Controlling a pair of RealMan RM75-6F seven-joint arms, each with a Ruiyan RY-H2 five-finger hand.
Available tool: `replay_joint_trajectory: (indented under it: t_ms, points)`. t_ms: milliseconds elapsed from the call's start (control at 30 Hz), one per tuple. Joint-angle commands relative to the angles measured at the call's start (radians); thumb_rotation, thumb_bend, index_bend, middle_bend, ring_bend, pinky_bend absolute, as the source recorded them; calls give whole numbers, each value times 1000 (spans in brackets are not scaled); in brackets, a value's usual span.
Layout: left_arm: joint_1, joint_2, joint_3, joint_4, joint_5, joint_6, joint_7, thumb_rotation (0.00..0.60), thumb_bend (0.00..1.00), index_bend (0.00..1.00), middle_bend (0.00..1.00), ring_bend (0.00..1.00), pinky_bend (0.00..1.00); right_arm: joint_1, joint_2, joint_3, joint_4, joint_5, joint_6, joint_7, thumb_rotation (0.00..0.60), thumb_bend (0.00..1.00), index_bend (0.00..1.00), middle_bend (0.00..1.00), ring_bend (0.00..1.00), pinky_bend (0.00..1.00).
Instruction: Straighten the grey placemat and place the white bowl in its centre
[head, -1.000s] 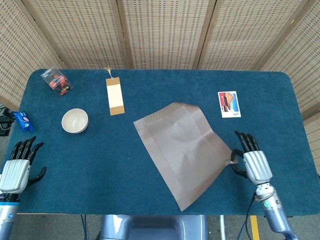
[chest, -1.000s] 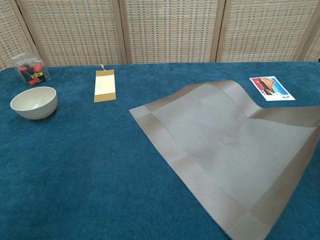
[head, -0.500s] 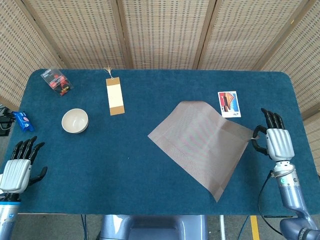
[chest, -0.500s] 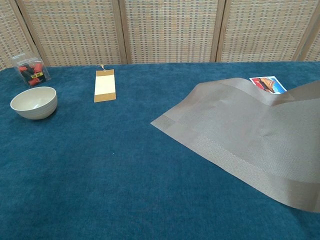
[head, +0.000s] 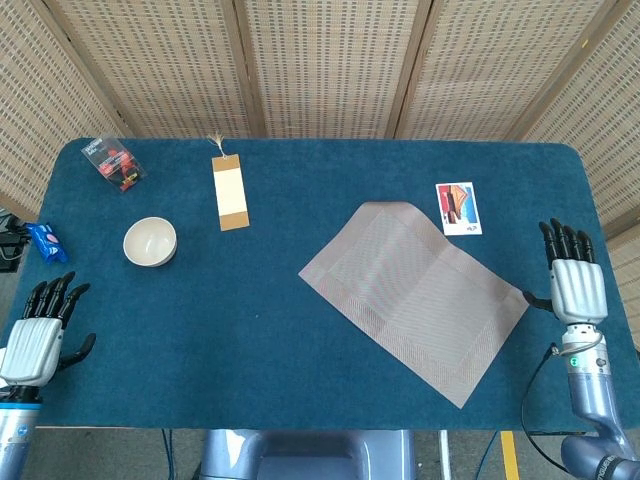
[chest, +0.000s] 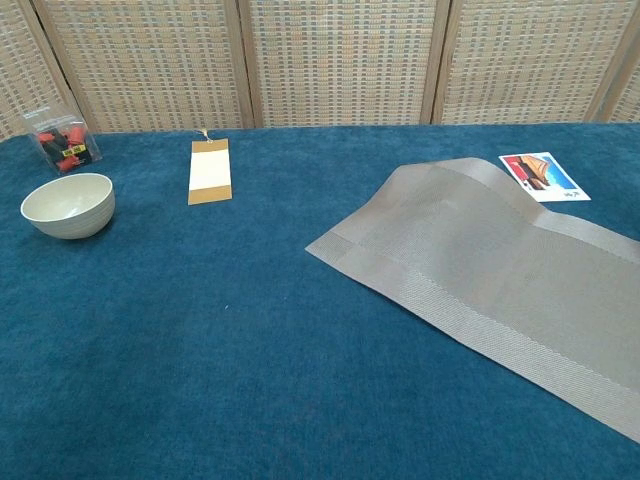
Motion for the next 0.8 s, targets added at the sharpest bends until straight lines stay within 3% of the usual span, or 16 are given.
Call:
replay_joint_trajectory:
  t_ms: [33,433,600,800]
  points:
    - [-3,-1,-3,-2,2,1,0,600,251,117,0,0,0,-57,15,-18,-32,-54,89,60,600,137,21,0,0,0]
    - [-78,30,-52,-111,26,-33,132,600,176,116,0,0,0,-176,106,-96,-168,-250,295,166,600,127,29,0,0,0]
    - [-170,30,-105,-196,9,-121,249,600,176,106,0,0,0,-191,137,-110,-202,-296,318,203,600,126,29,0,0,0]
    - [-343,-70,-209,-184,-66,-268,429,600,176,100,0,0,0,-201,183,-108,-227,-306,319,270,600,126,30,0,0,0]
